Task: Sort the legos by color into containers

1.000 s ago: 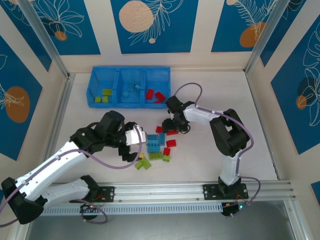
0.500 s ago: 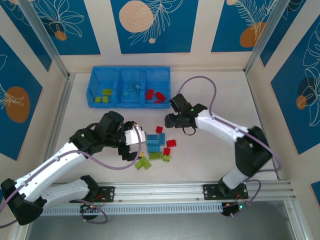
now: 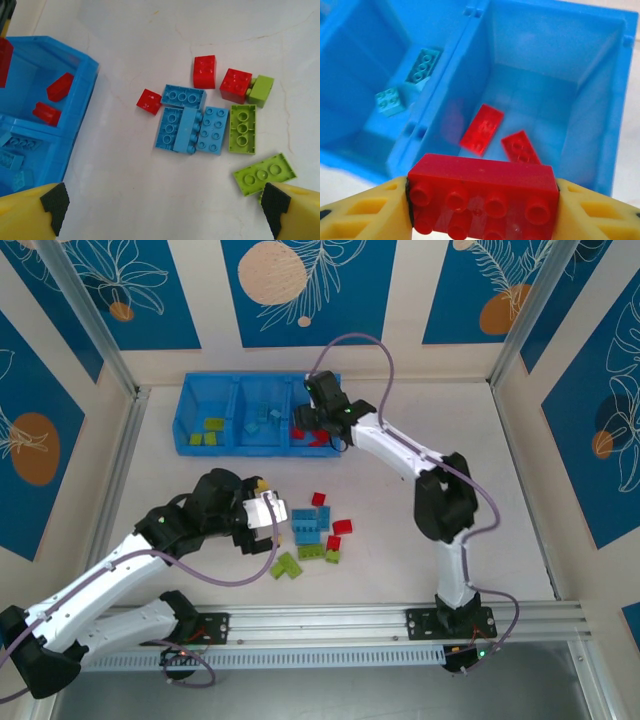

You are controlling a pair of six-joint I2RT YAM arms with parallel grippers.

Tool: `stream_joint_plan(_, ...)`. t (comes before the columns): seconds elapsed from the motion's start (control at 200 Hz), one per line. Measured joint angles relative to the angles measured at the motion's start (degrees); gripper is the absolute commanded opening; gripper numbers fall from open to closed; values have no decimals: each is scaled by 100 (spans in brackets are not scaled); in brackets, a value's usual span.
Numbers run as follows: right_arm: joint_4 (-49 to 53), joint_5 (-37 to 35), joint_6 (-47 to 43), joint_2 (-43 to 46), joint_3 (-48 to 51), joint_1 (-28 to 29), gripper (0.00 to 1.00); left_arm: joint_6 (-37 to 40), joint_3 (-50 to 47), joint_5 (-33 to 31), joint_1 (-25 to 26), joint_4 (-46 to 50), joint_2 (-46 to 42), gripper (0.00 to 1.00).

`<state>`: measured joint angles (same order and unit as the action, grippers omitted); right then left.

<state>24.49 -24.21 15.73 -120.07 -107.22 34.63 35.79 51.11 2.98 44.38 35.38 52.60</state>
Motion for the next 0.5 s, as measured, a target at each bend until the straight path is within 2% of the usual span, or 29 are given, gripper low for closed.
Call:
stream_joint_plan(0.105,321,-7,-184,-787,-1040,-114,85,39,-20,-129,0,-44,0,100)
stream_joint_plan(0.28,1032,-2,-363,-1156,-2138,-192,91,44,-46,-225,0,-105,-7,100)
stream_joint_plan(0.41,1357,136,-343,-761,-2129,-155,90,44,-50,-232,0,-155,-7,100)
stream_joint_plan(0.5,1471,343,-168,-57,-1484,-101,90,44,-50,-273,0,-175,-7,100)
